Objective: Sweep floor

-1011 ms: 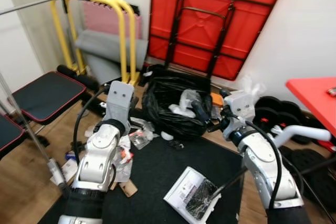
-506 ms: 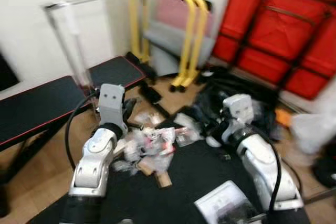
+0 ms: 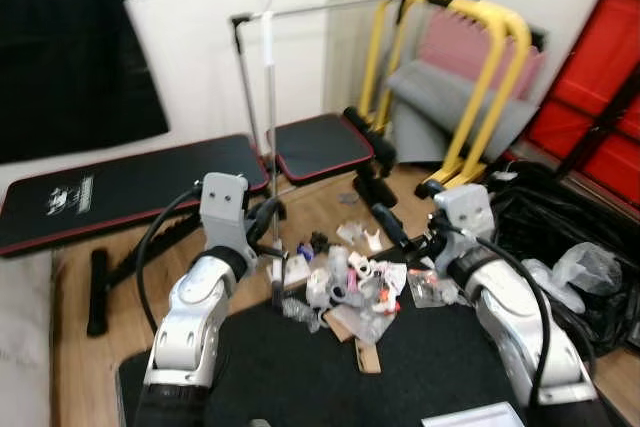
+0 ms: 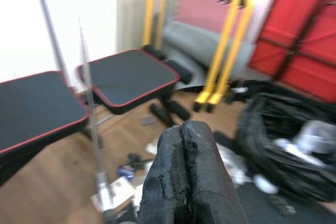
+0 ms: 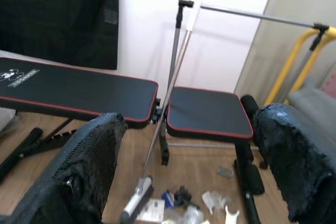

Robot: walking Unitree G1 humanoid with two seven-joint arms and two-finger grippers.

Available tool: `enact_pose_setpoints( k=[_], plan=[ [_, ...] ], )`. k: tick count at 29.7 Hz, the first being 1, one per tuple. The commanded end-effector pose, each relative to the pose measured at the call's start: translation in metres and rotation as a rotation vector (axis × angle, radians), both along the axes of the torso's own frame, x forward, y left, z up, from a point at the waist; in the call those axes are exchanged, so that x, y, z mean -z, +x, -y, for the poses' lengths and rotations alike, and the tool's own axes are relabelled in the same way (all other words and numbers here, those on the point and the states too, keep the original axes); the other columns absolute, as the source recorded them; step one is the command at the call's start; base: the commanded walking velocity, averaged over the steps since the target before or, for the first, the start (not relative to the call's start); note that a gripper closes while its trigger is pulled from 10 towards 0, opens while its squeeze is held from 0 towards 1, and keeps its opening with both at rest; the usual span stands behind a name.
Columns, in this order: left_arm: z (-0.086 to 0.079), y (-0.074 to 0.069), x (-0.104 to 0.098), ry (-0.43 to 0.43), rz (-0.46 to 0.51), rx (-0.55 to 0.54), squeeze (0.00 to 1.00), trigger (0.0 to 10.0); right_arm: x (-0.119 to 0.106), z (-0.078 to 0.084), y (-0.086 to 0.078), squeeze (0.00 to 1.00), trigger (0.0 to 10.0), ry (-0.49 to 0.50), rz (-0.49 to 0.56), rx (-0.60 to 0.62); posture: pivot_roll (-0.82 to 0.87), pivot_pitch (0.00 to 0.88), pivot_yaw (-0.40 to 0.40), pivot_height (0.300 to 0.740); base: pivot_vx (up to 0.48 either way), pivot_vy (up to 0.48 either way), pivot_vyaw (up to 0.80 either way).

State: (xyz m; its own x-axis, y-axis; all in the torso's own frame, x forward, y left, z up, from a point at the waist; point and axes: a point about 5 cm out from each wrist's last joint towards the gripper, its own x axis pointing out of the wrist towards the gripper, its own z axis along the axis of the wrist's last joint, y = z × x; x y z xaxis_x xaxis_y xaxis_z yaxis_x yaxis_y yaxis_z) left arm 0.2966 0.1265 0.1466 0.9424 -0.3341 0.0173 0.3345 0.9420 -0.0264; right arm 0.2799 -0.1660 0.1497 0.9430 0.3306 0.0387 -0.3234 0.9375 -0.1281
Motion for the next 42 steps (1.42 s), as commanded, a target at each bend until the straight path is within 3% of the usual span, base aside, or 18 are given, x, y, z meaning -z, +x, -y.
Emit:
enact_pose_setpoints(
  k=[1, 5, 19, 42],
  plan=[
    [-0.0047, -0.0026, 0.0033, -0.046, -0.017, -0.005, 0.0, 10.0, 0.0019, -0.0004, 0.0004, 0.0, 10.0, 0.0, -0.007, -0.004, -0.11, 0.055, -0.143, 0.74, 0.0, 0.0, 0.76],
    [-0.0018, -0.0051, 0.002, -0.09, -0.018, 0.04, 0.0, 10.0, 0.001, 0.0009, 0.0012, 0.0, 10.0, -0.002, -0.004, 0.0, -0.11, 0.054, -0.146, 0.74, 0.0, 0.0, 0.76],
    [0.0028, -0.0062, 0.0049, -0.085, -0.031, 0.081, 0.0, 10.0, 0.0008, 0.0017, 0.0039, 0.0, 10.0, 0.004, -0.006, 0.019, -0.11, 0.048, -0.147, 0.74, 0.285, 0.0, 0.35],
    [0.0044, -0.0047, 0.0046, -0.082, -0.034, 0.095, 0.0, 10.0, -0.0023, 0.003, 0.0067, 0.0, 10.0, 0.03, 0.006, 0.041, -0.11, 0.047, -0.147, 0.74, 0.402, 0.0, 0.0]
  ],
)
